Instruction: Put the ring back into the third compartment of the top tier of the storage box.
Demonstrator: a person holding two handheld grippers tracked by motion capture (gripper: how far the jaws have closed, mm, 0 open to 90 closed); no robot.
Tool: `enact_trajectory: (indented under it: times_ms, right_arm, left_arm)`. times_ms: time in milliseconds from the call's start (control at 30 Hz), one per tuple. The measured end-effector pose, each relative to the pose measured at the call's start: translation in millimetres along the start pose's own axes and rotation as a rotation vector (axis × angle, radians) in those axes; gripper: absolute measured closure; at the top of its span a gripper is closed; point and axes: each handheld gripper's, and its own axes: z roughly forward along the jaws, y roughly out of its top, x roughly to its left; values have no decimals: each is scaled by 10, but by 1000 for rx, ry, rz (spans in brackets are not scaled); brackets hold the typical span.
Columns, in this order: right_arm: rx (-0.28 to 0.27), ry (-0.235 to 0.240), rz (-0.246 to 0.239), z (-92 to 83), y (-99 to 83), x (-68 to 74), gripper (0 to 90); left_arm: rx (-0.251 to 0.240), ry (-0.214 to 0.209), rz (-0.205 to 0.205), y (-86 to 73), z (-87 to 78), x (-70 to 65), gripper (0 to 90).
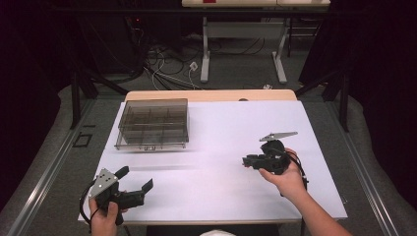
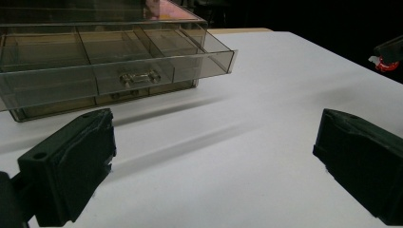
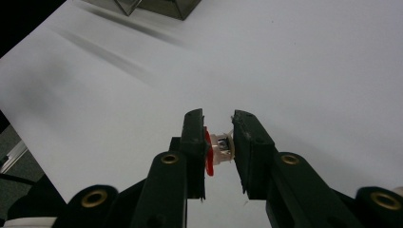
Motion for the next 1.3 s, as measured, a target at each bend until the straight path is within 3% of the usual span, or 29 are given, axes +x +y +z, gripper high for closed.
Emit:
enact_trajectory:
  times_ms: [667, 1300]
  right_arm:
    - [13, 20, -46, 87, 296, 175, 747]
    - [16, 38, -95, 256, 600, 455, 747]
  left_arm:
    - [1, -4, 0, -1, 2, -1, 2]
    - [3, -8, 6, 1, 0, -1, 2]
